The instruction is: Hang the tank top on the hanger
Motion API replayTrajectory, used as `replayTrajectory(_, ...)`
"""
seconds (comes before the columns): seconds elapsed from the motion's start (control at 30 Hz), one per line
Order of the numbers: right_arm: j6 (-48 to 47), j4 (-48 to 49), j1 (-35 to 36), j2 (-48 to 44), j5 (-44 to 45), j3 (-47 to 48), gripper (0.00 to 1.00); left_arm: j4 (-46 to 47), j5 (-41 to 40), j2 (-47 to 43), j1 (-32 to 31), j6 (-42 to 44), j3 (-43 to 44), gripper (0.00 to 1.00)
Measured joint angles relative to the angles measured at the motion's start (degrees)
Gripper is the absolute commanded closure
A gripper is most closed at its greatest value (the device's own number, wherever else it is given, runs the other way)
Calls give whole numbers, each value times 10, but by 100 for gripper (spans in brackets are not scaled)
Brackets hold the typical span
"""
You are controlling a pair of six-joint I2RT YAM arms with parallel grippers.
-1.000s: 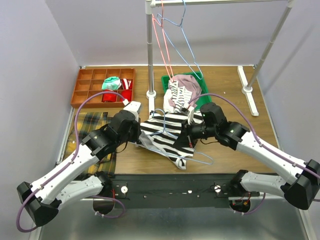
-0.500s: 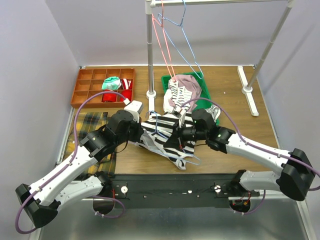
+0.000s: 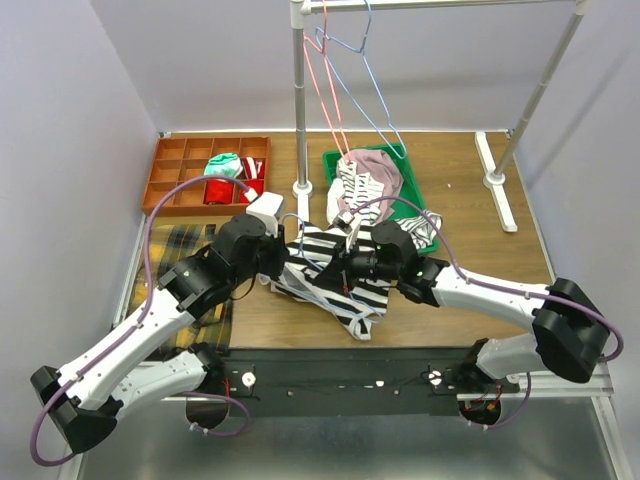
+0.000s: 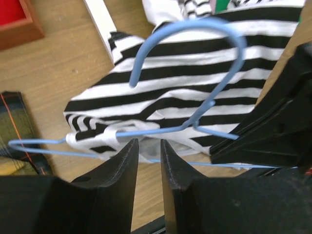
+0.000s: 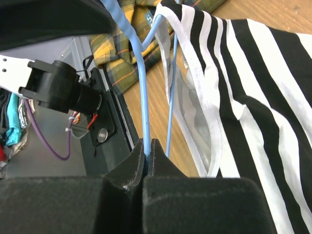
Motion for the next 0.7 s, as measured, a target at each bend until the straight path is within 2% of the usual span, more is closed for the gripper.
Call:
replayTrajectory(0.13, 0, 28, 6, 18, 7, 0, 99, 4, 0, -1, 0, 12, 27, 55)
replayTrajectory(0.3, 1, 49, 7, 35, 11, 0, 99, 20, 3, -12, 0, 21, 22, 49)
replayTrajectory(0.43, 1, 52, 8, 43, 12, 0, 99, 52, 13, -2, 0, 20, 11, 40)
replayTrajectory(0.7, 2, 58, 8, 47, 13, 0, 99, 129, 27, 43, 0, 17, -12, 39)
